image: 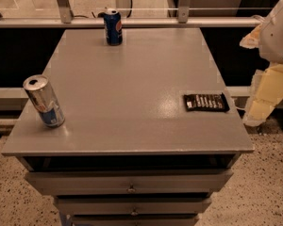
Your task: Move redbull can near rxbar chocolate
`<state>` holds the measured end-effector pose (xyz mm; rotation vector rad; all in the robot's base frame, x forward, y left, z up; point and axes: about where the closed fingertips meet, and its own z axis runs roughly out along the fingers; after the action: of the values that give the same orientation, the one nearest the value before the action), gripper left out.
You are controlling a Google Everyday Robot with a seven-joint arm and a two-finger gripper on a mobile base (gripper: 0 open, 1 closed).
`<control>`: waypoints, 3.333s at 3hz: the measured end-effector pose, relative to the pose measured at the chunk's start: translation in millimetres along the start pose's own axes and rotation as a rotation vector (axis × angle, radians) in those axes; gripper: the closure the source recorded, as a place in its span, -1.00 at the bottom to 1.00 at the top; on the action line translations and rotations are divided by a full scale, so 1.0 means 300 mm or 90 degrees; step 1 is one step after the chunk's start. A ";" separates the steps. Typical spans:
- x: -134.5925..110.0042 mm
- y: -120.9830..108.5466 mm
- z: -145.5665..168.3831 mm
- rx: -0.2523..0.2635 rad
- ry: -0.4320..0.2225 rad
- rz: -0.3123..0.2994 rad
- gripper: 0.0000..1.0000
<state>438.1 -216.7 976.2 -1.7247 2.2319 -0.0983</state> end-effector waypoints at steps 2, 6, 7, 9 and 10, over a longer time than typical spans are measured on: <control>-0.045 -0.020 0.035 -0.005 -0.035 -0.011 -1.00; -0.601 -0.034 0.267 -0.109 -0.343 -0.095 -1.00; -0.712 -0.052 0.314 -0.115 -0.407 -0.124 -1.00; -1.113 -0.043 0.520 -0.192 -0.575 -0.163 -1.00; -1.226 0.000 0.562 -0.245 -0.611 -0.176 -1.00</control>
Offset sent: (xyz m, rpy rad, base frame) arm 0.0337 0.0356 -0.0225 0.1446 -0.0022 0.0928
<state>568.3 157.2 892.3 -1.7034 1.3424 0.9412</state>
